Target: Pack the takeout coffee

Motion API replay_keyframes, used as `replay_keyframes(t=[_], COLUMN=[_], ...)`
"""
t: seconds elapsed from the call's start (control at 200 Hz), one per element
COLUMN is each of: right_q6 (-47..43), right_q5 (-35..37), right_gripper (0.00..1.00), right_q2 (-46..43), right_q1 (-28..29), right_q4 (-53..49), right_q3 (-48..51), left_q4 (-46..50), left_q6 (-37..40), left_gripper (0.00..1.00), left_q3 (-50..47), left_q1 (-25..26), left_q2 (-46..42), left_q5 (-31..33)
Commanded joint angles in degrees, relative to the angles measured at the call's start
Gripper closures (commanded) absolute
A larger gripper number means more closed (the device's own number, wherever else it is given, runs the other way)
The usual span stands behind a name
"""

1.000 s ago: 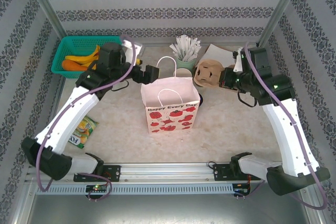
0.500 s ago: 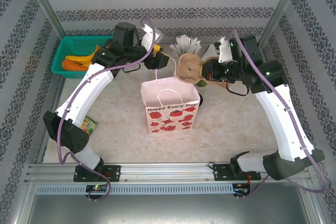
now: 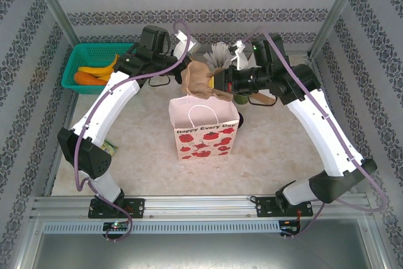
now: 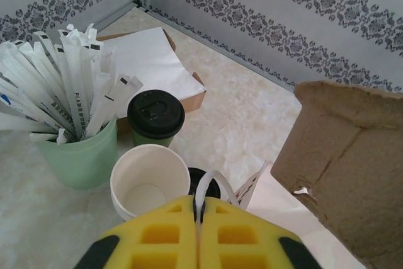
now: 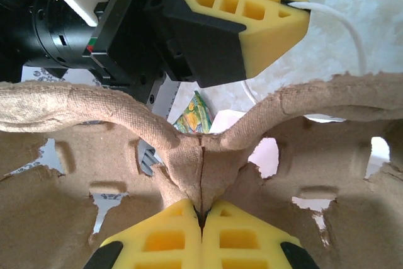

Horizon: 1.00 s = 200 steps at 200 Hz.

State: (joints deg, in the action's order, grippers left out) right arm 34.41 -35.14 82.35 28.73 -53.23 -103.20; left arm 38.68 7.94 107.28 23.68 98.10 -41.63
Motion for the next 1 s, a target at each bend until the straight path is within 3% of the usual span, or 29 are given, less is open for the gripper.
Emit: replay_keyframes(t=[0.0,0.42,0.994], right_q6=[1.2,4.8,2.9], right_q5=[-2.5,-7.7,7.7], right_gripper=[1.0,1.0,1.0], right_q2=[-1.1,-2.3,2.5], right_q1=[0.3,0.6,4.2], right_q4=[1.5,3.1,-5.5], right_q3=[3.1,13.0,10.6], left_q4=[1.7,-1.4,-3.4], left_q6=[0.2,-2.0,-3.0], left_gripper=[1.0,1.0,1.0], left_q3=[1.1,0.0,-0.5], left_q1=[-0.9,-1.2,-1.2], left_q2=[0.5,0.0,-0.1], left_q5=[-1.0,-1.3,-1.9])
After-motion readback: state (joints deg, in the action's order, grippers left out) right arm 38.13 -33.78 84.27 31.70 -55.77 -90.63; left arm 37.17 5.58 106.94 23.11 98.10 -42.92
